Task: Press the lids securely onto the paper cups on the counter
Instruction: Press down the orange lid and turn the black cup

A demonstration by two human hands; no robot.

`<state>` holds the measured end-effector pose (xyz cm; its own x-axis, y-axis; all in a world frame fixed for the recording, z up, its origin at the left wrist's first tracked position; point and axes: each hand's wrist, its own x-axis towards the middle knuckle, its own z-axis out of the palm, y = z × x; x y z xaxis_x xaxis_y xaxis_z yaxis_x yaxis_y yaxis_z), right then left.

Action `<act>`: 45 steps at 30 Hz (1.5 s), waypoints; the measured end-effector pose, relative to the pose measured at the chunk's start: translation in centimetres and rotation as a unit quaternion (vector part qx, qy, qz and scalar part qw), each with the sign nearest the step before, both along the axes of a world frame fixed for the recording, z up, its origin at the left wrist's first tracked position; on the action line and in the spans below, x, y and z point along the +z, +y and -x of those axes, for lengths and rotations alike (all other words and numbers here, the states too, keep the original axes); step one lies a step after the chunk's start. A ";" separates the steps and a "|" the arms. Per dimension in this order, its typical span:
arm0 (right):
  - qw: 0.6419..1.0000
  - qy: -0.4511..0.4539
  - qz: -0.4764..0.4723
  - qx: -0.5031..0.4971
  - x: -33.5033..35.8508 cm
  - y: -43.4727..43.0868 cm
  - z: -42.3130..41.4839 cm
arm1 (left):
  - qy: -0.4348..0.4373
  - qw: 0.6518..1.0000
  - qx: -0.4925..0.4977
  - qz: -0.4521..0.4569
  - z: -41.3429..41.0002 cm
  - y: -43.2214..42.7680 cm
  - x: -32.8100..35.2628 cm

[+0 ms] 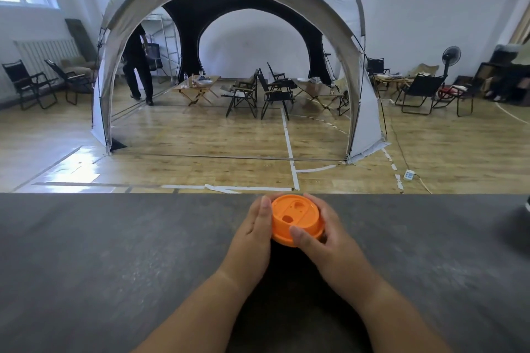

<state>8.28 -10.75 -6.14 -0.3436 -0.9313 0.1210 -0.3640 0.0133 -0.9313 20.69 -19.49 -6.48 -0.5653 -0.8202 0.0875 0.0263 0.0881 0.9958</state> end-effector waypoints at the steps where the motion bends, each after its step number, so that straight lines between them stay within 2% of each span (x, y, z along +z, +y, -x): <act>1: 1.000 -0.004 0.004 -0.003 0.0 0.0 0.1 | 0.000 1.000 0.003 0.008 0.0 0.0 0.0; 6: 0.996 -0.074 0.045 -0.018 0.0 0.2 0.2 | 0.004 0.999 0.017 0.030 0.1 -0.1 -0.3; 12: 1.000 0.005 0.019 -0.011 -0.4 0.0 0.0 | -0.014 0.998 -0.033 0.046 0.2 -0.2 -0.7; 16: 0.999 0.002 0.037 -0.031 -0.3 0.2 0.4 | -0.001 0.999 -0.005 0.050 0.1 -0.1 -0.5; 19: 0.996 -0.057 0.056 -0.047 -0.4 0.1 0.5 | 0.000 0.999 0.014 0.039 0.2 -0.4 -0.7; 24: 0.999 0.010 0.024 -0.031 -0.4 -0.2 0.3 | -0.019 0.998 -0.014 0.053 0.3 -0.5 -0.7; 33: 0.998 0.009 0.048 -0.048 -0.2 0.0 0.1 | -0.029 0.996 -0.011 0.079 0.1 -0.2 -0.6; 39: 0.999 0.018 0.037 -0.026 0.1 -0.3 0.2 | -0.023 0.998 -0.022 0.048 0.1 -0.5 -0.2; 45: 0.996 0.025 0.058 -0.059 -0.7 0.0 0.3 | -0.022 0.999 -0.009 0.047 0.2 -0.3 -0.3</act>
